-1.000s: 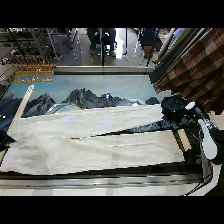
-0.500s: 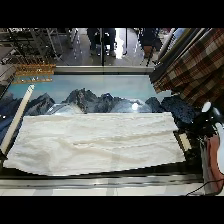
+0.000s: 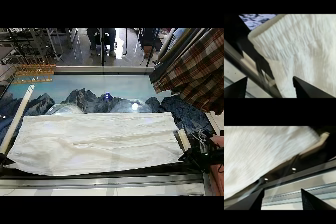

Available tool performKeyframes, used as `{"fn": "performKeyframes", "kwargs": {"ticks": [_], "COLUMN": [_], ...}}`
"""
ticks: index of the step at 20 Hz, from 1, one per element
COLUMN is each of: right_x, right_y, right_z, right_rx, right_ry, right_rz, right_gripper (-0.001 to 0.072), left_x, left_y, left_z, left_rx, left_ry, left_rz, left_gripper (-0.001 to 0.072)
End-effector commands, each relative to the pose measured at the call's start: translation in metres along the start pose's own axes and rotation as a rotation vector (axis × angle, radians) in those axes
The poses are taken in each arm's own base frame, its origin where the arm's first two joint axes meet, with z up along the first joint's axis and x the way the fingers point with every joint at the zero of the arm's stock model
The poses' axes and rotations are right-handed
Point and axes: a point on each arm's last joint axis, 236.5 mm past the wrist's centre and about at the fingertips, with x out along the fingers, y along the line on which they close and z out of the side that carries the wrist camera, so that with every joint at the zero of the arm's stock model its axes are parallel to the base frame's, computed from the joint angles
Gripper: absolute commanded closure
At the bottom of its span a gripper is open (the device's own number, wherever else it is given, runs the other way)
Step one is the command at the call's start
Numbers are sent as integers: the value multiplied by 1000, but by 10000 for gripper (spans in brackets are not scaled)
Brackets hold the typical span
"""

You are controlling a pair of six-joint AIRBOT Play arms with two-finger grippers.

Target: Fold the clothes and pants, and hang the long-sleeved shirts on hangers.

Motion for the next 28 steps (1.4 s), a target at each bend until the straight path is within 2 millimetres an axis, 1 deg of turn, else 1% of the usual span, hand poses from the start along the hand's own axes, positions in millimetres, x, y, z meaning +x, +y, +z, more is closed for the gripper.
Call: {"fn": "performKeyframes", "kwargs": {"ticks": [1,3,6,8,9,11,12,15,18,19,20,21,22,23,24,25,26,27,28], "right_x": [11,13,12,11,10,7,6,12,26,30,34,35,36,37,39,39,40,40,39], "right_y": [7,3,-3,-13,-20,-34,-37,-42,-44,-42,-39,-37,-34,-29,-21,-13,-5,0,3], "right_z": [-13,-10,6,18,24,35,40,45,43,42,42,47,52,57,61,63,64,63,61], "right_rx": [46,44,47,42,31,16,15,3,21,22,13,1,-12,-27,-44,-58,-87,-95,-102], "right_ry": [-40,-53,-122,-175,-198,-248,-268,-263,-217,-199,-191,-207,-224,-240,-253,-262,-264,-261,-258], "right_rz": [129,116,89,47,20,-43,-56,-59,-37,-27,-20,-28,-33,-30,-16,1,25,41,45], "right_gripper": [195,195,196,197,200,214,214,214,215,226,309,377,387,428,497,519,641,693,694], "left_x": [5,8,10,9,9,10,10,11,20,23,25,25,24,24,24,24,24,24,22], "left_y": [-7,-6,-4,-3,-3,-3,-3,-4,-4,-6,-9,-11,-14,-14,-14,-14,-14,-15,-16], "left_z": [13,22,36,40,41,40,40,41,39,38,37,38,39,39,39,39,39,37,35], "left_rx": [-37,-48,-61,-62,-63,-62,-62,-66,-85,-94,-104,-110,-115,-116,-117,-116,-115,-99,-89], "left_ry": [-47,-74,-125,-145,-146,-144,-144,-145,-114,-104,-96,-96,-99,-101,-102,-102,-101,-92,-86], "left_rz": [-75,-77,-76,-71,-71,-72,-72,-75,-92,-104,-119,-130,-141,-142,-141,-141,-141,-144,-148], "left_gripper": [83,85,87,88,91,189,206,205,205,206,206,217,332,470,580,671,695,695,695]}}
